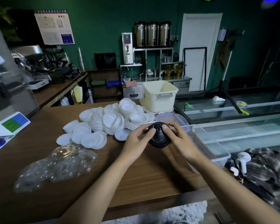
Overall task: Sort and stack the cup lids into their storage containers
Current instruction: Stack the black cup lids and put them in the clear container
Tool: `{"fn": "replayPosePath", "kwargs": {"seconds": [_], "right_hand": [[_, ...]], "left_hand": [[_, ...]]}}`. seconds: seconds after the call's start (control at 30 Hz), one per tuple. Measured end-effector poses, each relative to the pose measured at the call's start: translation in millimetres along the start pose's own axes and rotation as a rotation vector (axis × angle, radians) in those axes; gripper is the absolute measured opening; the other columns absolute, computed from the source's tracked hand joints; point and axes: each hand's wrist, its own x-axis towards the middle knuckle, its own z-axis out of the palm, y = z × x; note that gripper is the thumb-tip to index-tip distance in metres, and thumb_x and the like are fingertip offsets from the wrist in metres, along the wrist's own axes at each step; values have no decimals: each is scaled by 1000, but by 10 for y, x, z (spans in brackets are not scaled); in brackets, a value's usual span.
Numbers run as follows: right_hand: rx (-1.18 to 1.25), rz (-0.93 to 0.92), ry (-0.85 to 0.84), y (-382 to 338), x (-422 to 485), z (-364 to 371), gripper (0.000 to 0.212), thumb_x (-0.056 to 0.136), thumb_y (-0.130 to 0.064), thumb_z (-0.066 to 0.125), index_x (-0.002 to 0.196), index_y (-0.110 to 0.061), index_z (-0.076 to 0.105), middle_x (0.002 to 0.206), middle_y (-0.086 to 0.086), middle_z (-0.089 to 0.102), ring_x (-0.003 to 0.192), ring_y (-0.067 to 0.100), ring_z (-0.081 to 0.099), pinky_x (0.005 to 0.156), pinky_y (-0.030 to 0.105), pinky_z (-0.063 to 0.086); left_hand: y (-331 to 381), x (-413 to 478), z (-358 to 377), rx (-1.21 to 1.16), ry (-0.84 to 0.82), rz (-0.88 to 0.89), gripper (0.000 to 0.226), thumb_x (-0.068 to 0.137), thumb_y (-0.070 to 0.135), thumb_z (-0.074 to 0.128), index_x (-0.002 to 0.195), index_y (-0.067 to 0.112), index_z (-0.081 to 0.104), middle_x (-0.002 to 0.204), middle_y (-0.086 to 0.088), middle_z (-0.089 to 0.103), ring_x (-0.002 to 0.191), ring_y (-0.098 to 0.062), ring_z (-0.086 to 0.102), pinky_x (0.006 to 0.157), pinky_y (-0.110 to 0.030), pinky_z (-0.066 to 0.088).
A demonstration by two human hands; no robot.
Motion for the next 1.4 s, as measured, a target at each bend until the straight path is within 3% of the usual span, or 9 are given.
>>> {"fn": "replayPosePath", "kwargs": {"seconds": [0.17, 0.23, 0.33, 0.57, 0.77, 0.93, 1.03, 1.2, 1.4], "right_hand": [[-105, 27, 101, -145, 81, -580, 48, 85, -66, 73, 111, -25, 69, 110, 5, 78, 105, 27, 75, 98, 47, 60], [-116, 56, 137, -142, 126, -783, 40, 93, -56, 72, 113, -21, 68, 107, 10, 77, 101, 29, 75, 90, 42, 62], [-131, 107, 167, -56, 193, -1003, 35, 100, -45, 67, 116, -15, 67, 110, 15, 77, 104, 31, 76, 93, 48, 63], [-180, 178, 205, 63, 344, -1193, 57, 85, -72, 70, 110, -20, 70, 108, 9, 79, 100, 29, 78, 93, 56, 62], [-346, 281, 182, 210, 447, -1273, 63, 83, -78, 62, 113, -23, 68, 111, 8, 76, 105, 27, 74, 96, 54, 60], [-514, 350, 157, 354, 491, -1213, 43, 106, -50, 55, 117, -11, 69, 113, 16, 74, 111, 37, 69, 100, 56, 55], [-648, 344, 145, 330, 508, -1174, 41, 110, -41, 50, 116, -5, 70, 111, 18, 74, 109, 38, 67, 96, 47, 54], [-701, 317, 96, 155, 453, -1140, 36, 111, -23, 49, 143, -9, 58, 133, 14, 70, 125, 33, 63, 103, 37, 47], [-839, 191, -66, 22, 474, -1224, 37, 101, -16, 68, 138, -17, 68, 129, 5, 73, 121, 25, 67, 105, 39, 52]], "left_hand": [[93, 331, 493, 88, -79, -23, 33, 85, 67, 70, 114, 49, 67, 120, 9, 75, 115, -8, 70, 105, -45, 55], [82, 411, 692, 133, -129, -17, 29, 91, 56, 71, 117, 46, 65, 121, 12, 74, 114, -5, 69, 106, -39, 53], [74, 465, 921, 210, -188, 31, 48, 85, 51, 77, 127, 33, 63, 124, 16, 71, 117, 0, 65, 107, -33, 52], [48, 686, 1060, 274, -196, 68, 61, 76, 59, 77, 130, 34, 65, 122, 18, 72, 117, 0, 65, 107, -37, 53], [-24, 811, 1075, 471, -316, 19, 67, 80, 56, 81, 138, 39, 53, 136, 13, 66, 123, -5, 62, 109, -38, 51], [-75, 852, 1096, 683, -353, 82, 73, 70, 70, 76, 136, 45, 57, 124, 15, 69, 117, -9, 63, 102, -40, 54], [-61, 898, 1114, 796, -383, 121, 72, 77, 67, 75, 143, 44, 55, 124, 10, 63, 120, -15, 58, 104, -41, 51], [-68, 950, 1088, 826, -360, 139, 61, 89, 55, 75, 141, 28, 60, 122, 3, 57, 119, -18, 56, 100, -37, 47], [-98, 1014, 1049, 779, -292, 92, 50, 86, 46, 82, 128, 21, 73, 122, 1, 72, 113, -15, 62, 100, -41, 52]]}}
